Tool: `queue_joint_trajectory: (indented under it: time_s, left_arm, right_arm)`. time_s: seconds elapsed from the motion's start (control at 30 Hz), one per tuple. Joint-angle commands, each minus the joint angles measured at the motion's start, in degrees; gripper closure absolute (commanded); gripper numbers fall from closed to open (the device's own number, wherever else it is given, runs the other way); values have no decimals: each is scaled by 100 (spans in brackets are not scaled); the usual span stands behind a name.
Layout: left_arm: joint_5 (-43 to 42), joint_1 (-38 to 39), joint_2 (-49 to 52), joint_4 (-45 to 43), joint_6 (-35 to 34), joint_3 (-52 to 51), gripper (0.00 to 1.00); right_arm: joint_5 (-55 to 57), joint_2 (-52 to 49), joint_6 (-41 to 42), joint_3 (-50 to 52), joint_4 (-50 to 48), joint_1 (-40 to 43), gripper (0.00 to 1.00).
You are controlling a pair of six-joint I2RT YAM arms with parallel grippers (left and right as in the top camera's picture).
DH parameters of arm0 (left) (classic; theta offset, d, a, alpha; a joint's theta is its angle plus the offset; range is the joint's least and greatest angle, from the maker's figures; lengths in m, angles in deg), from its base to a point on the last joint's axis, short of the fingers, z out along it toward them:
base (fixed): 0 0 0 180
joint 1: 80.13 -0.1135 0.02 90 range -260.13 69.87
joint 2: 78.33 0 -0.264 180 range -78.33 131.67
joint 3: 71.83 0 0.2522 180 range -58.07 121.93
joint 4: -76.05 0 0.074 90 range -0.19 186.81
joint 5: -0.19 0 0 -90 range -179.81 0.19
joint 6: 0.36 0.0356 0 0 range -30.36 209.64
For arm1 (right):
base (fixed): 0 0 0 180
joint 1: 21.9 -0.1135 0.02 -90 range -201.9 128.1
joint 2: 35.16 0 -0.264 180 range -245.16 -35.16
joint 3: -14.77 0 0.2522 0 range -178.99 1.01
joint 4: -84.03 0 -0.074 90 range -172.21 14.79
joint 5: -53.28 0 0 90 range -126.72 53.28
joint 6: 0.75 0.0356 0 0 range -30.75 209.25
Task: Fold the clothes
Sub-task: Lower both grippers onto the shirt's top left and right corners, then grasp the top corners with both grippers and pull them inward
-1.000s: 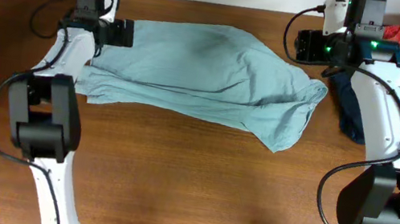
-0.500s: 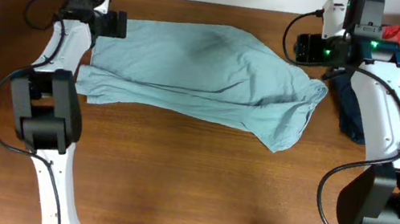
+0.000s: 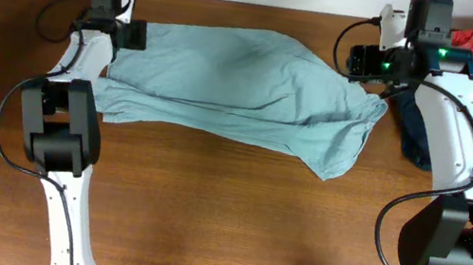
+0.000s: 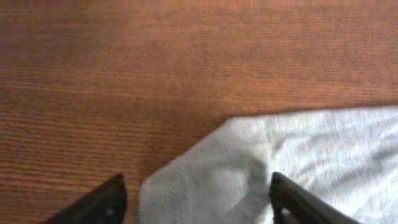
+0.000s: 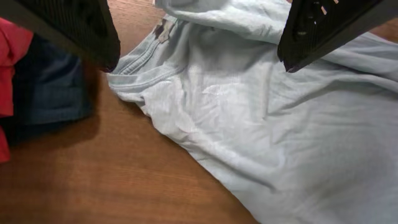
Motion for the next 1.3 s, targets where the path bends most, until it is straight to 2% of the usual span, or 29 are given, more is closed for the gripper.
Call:
queue_joint_trajectory:
  time_s: [0.0, 0.3, 0.33, 0.37, 0.47, 0.53, 0.7, 0.97, 1.27]
  left_arm:
    - [-44, -9, 85, -70, 63, 87, 35]
    - [-48, -9, 260, -37, 63, 87, 37]
    - [-50, -7, 304, -37, 61, 87, 41]
    - [-55, -2, 328, -13, 61, 87, 46]
    - [-48, 9, 407, 39, 61, 87, 76]
    - [-48, 9, 409, 83, 59, 87, 99]
    - [-48, 9, 317, 225, 61, 131, 99]
    - [-48, 201, -393, 1370, 59, 175, 99]
    - [-46, 708, -1257, 2514, 61, 175, 99]
  right_arm:
    - [50, -26, -37, -79, 4, -2, 15]
    - [50, -26, -37, -79, 76, 0, 15]
    - [50, -26, -37, -79, 76, 0, 15]
    - [50, -26, -37, -79, 76, 0, 15]
    - [50, -26, -37, -79, 76, 0, 15]
    - [50, -26, -37, -79, 76, 0, 15]
    - [52, -26, -35, -79, -96, 0, 17]
    - [-120, -216, 138, -79, -1040, -7, 19]
    - [-479, -905, 345, -79, -1541, -96, 18]
